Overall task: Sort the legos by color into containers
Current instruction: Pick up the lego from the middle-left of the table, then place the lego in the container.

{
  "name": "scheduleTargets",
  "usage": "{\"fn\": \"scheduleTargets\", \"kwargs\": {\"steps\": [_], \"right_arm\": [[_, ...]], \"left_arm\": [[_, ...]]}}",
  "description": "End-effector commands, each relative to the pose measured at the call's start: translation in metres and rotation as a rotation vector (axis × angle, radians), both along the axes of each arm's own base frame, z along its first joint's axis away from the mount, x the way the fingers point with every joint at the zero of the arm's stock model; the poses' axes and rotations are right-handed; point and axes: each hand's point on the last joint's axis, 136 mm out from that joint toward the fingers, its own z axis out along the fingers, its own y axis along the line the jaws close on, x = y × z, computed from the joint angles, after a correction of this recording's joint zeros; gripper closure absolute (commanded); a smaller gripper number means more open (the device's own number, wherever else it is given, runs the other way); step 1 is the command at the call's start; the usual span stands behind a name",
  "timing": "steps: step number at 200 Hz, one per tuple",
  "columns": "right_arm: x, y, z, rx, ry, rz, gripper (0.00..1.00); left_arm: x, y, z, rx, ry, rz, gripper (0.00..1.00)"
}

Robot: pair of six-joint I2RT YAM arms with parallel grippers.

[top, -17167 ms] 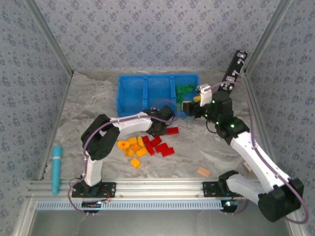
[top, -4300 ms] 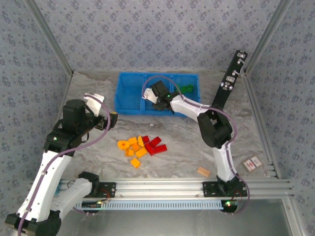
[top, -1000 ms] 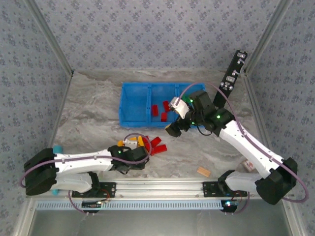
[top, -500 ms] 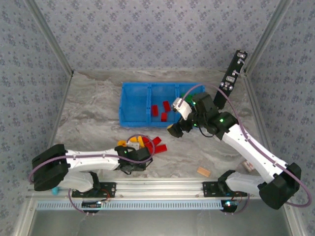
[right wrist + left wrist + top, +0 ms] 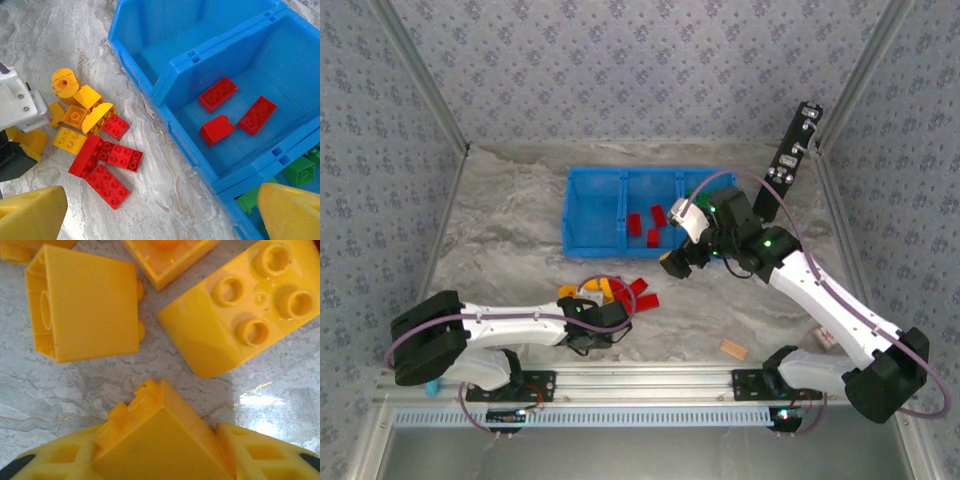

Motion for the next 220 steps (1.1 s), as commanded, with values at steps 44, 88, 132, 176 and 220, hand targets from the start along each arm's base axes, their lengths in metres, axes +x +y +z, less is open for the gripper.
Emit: {"fn": "scheduleTargets", "kwargs": {"steps": [44,88,132,176,220], "right_arm": [[0.001,-0.004,-0.010,-0.027,0.017,-0.012,0.01],[-0.029,0.009,-0.060,-0.039,0.066,0.091,0.01],[-0.068,0.038,-0.098,-0.136,-0.214,0.412,0.01],[-0.071,0.052,-0.127,-0.243,-0.170,0.519,0.01],[-0.064,0.057,-0.160,-0.303,-0.171,0.542,0.01]], "left_arm": [[0.013,0.009,0.049,0.005,-0.088,-0.009,0.64],[0.082,0.036,0.145,-0.141,-0.282,0.055,0.64],[0.158,0.041,0.192,-0.189,-0.399,0.016,0.64],[0.237,0.023,0.204,-0.212,-0.490,-0.028,0.64],[0.292,0.006,0.173,-0.206,-0.483,-0.059,0.65]]}}
